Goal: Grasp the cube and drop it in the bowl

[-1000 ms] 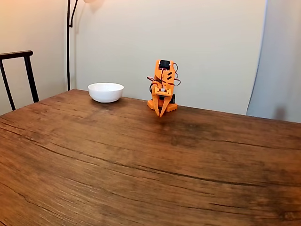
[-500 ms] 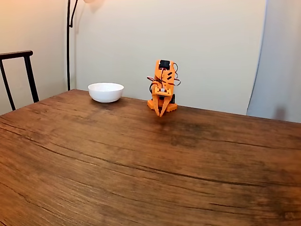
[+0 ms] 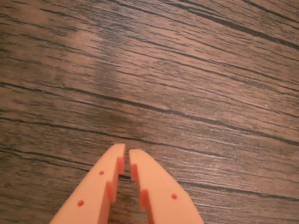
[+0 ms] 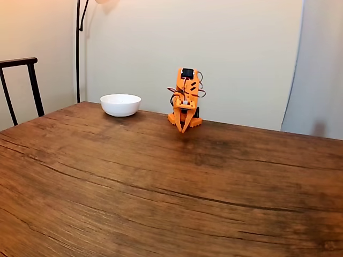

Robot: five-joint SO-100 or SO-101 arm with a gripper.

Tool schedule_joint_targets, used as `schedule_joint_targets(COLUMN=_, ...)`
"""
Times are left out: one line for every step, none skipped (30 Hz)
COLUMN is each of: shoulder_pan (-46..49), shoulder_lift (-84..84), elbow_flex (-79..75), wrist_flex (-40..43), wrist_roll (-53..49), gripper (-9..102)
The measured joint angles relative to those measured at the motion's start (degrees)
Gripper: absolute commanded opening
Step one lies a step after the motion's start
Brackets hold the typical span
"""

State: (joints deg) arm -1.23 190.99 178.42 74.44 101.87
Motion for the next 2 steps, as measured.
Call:
schedule_joint_targets(shoulder_pan=0.0, shoulder_lift=0.0, elbow_flex=0.0, wrist_flex=0.0, wrist_roll=0.0, gripper=0)
schedule_joint_targets(shoulder_pan=0.0, shoulder_lift=0.0, elbow_flex=0.0, wrist_flex=0.0, wrist_roll=0.0, gripper=0)
